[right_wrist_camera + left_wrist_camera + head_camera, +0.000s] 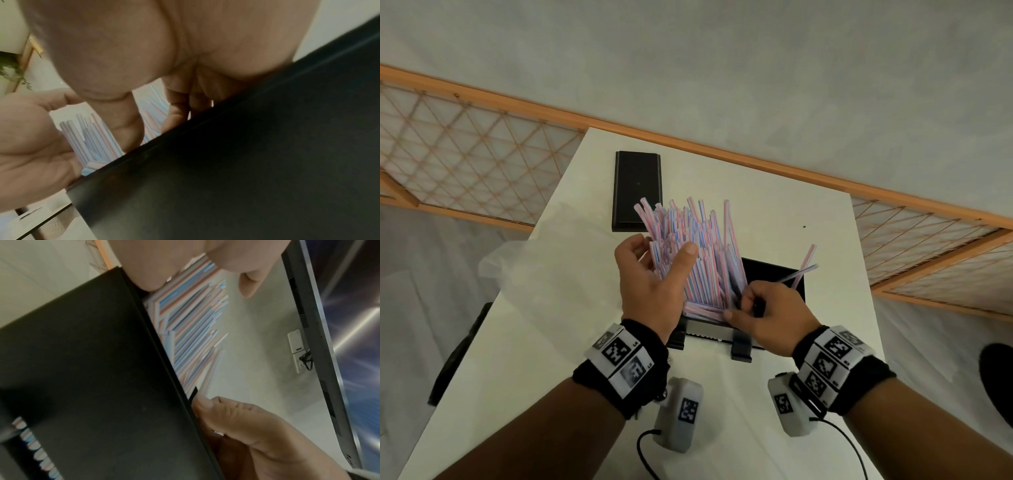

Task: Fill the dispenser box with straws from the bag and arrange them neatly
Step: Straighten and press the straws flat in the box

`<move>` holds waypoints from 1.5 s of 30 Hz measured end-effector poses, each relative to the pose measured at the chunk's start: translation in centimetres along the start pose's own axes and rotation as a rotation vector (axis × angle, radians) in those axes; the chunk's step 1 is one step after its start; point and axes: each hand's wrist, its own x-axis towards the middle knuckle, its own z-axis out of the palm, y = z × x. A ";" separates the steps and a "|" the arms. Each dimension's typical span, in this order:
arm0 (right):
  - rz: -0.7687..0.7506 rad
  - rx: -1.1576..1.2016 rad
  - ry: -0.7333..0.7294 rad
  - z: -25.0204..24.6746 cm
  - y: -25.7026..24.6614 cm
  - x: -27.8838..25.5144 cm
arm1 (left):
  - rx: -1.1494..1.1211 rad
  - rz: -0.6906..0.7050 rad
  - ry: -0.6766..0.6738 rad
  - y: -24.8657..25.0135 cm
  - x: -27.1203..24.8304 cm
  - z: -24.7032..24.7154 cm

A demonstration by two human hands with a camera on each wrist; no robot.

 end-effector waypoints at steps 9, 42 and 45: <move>-0.060 -0.141 0.139 -1.4 -0.4 -1.7 | 0.087 0.020 -0.028 -0.8 0.3 -0.6; 0.106 -0.163 -0.169 -1.2 -0.4 1.4 | -0.163 -0.248 -0.035 0.7 2.8 -0.3; 0.108 -0.062 -0.219 -0.2 -0.6 2.0 | -0.283 -0.306 -0.209 1.9 4.2 -0.5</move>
